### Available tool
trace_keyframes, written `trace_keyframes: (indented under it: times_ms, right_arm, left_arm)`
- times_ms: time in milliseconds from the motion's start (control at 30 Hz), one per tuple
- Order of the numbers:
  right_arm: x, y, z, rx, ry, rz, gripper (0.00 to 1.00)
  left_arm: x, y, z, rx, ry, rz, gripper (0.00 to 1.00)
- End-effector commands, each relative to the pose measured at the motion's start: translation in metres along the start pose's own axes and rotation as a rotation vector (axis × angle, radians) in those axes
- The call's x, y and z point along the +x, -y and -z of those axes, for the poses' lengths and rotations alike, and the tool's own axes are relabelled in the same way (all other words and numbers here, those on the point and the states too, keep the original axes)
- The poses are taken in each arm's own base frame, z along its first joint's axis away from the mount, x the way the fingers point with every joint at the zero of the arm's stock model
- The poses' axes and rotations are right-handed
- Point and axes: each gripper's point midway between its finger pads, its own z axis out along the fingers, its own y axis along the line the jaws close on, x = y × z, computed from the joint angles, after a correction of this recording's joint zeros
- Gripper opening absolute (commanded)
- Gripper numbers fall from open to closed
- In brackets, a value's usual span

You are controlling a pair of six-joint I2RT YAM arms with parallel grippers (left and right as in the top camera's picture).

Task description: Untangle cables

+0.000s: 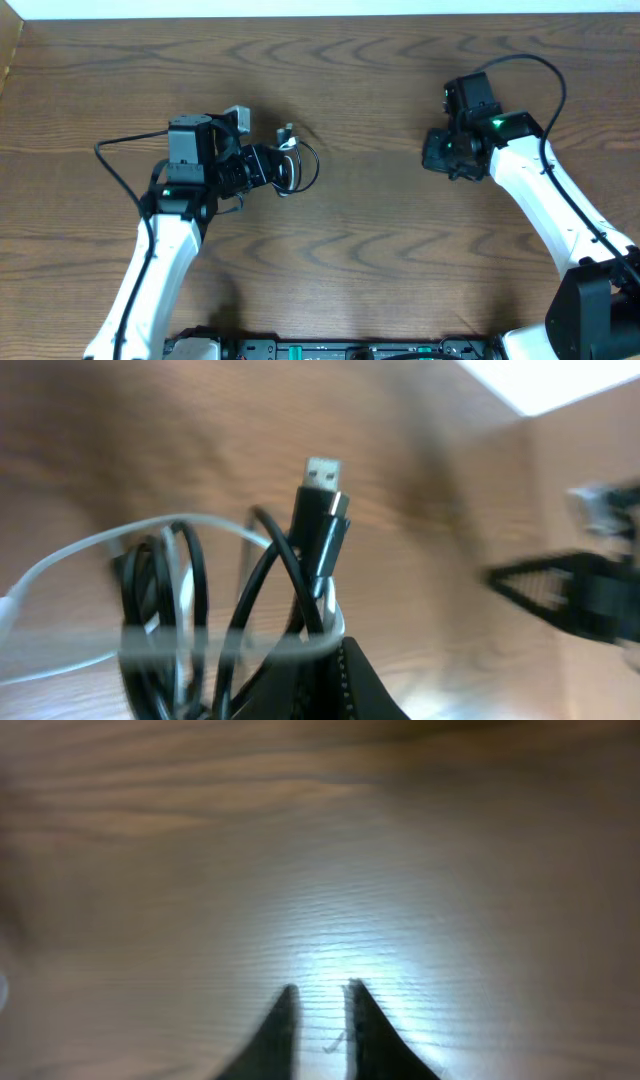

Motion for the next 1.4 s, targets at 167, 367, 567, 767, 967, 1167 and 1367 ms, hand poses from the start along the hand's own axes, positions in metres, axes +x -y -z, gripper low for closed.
trace_keyframes:
  times_ms: [167,367,567,767,967,1167,1367]
  right_arm:
    - [0.027,-0.105,0.032,-0.555,-0.085,0.295,0.63]
    - [0.034,-0.123,0.033,-0.582,-0.075,0.35,0.67]
    - [0.046,-0.141,0.034,-0.606,-0.081,0.395,0.68]
    - [0.045,-0.147,0.024,-0.513,-0.019,0.445,0.5]
    - [0.028,-0.122,0.006,-0.243,0.101,0.46,0.21]
    - [0.018,-0.077,0.0,0.008,0.133,0.389,0.01]
    - [0.013,0.022,0.02,0.473,0.151,0.221,0.01]
  left_arm:
    - [0.003,0.061,0.015,0.187,-0.008,0.035,0.08]
    - [-0.007,0.102,0.027,0.378,-0.005,0.037,0.08]
    - [-0.009,0.114,0.028,0.417,0.0,0.035,0.07]
    - [-0.005,0.13,0.028,0.462,-0.02,0.048,0.07]
    - [-0.01,0.154,0.041,0.573,-0.014,-0.009,0.07]
    - [-0.005,0.149,0.038,0.553,-0.016,-0.055,0.08]
    - [0.009,0.118,0.022,0.413,-0.032,-0.113,0.07]
